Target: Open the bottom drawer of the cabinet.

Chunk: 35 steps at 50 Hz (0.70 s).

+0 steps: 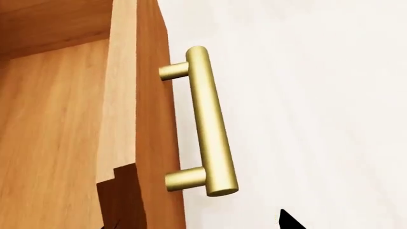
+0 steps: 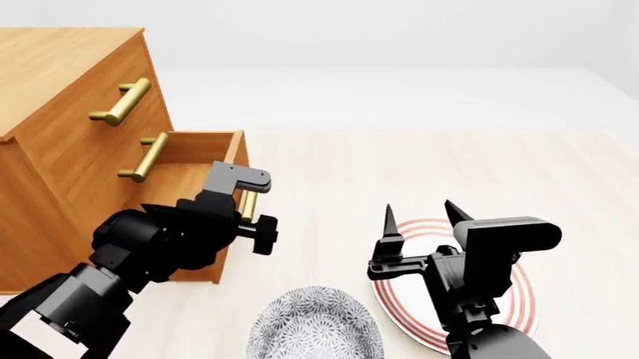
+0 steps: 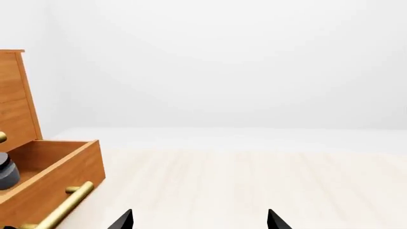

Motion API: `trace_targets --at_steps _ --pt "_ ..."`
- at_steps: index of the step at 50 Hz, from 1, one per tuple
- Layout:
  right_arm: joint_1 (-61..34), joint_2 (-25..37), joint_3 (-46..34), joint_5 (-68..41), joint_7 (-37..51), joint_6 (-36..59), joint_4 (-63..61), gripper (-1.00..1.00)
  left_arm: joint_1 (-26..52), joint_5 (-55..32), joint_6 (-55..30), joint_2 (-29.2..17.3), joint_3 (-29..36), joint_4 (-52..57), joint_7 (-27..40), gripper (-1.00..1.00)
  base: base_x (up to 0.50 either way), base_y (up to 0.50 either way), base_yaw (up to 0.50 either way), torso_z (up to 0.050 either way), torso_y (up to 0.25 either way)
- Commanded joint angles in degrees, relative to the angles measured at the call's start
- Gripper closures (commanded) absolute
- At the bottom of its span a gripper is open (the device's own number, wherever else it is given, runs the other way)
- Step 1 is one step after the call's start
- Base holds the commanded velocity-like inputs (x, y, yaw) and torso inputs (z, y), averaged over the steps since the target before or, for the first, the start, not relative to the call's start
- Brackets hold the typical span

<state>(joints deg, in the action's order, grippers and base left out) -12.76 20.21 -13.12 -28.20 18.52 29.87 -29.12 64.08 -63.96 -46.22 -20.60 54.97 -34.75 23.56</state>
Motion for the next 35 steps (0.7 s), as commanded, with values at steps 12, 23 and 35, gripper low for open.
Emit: trace_targets --at_steps 12,23,35 --pt "0.2 0.39 0.0 -0.29 0.38 -0.43 -0.06 -1.0 1.78 -0.63 2.2 6.28 0.72 -3.59 -6.12 -1.0 0.0 0.0 0.0 -0.001 0.0" --pt "0.36 0.57 0.01 -0.48 0.43 -0.76 0.05 -1.0 2.05 -0.99 2.07 6.96 0.72 -2.9 -6.6 -1.0 0.01 0.0 0.0 -0.001 0.0" --pt "0.08 0.79 -0.12 -0.66 0.65 -0.6 0.01 -1.0 2.24 -0.92 2.02 6.83 0.91 -2.19 -6.63 -1.0 0.0 0.0 0.0 -0.002 0.0"
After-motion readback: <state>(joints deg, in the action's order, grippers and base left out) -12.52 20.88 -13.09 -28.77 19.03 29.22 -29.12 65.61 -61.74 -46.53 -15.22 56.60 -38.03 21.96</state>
